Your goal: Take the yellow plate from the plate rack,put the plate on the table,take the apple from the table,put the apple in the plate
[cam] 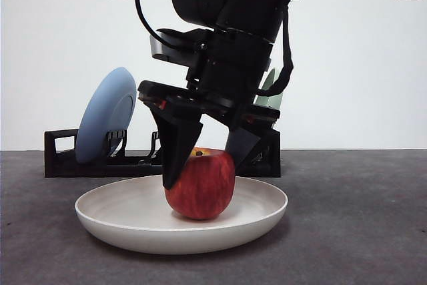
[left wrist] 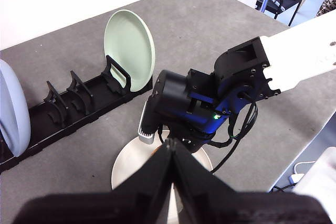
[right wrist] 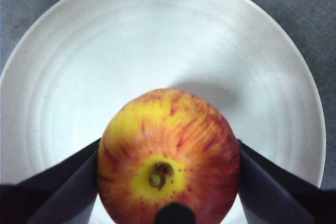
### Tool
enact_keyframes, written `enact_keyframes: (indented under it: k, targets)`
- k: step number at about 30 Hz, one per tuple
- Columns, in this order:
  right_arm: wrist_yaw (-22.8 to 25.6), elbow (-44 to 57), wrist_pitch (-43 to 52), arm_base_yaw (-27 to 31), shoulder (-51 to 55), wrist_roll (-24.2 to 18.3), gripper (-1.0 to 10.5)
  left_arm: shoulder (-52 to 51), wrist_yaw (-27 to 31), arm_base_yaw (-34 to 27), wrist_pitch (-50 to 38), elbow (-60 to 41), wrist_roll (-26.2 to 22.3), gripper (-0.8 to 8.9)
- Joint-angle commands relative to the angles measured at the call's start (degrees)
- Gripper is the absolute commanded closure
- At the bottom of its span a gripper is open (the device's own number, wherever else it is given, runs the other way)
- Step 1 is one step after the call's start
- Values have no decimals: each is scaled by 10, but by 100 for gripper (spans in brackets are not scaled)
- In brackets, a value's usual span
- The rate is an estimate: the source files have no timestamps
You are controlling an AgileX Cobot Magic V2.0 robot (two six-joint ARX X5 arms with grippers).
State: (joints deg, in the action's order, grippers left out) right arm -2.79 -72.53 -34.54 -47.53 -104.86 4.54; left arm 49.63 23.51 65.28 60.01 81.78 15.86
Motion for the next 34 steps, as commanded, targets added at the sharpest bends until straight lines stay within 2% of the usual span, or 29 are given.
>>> enact_keyframes:
  k: [1,9,11,14,16,25,34]
  targets:
    - [2,2,-4,-2,-14,4,958,-2,1,-1,0,-2,-7,822]
    - [0,2,-19,-2,-40,4,929,-2,1,-1,7,-2,-11,822]
    - [0,2,-17,-3,-40,4,776,-2,1,-1,8,-2,-11,822]
    - [0,2,-19,-4,-38,7,427,-2,1,-1,8,-2,-12,822]
    - [-3,2,-20,-6,-37,10,355,-2,1,-1,8,-2,-13,822]
    - [-1,0,-11,-9,-2,17,348,-2,1,-1,13,-2,-14,822]
    - [31,-1,-63,-9,129,24,349,-2,1,-1,19,-2,-14,822]
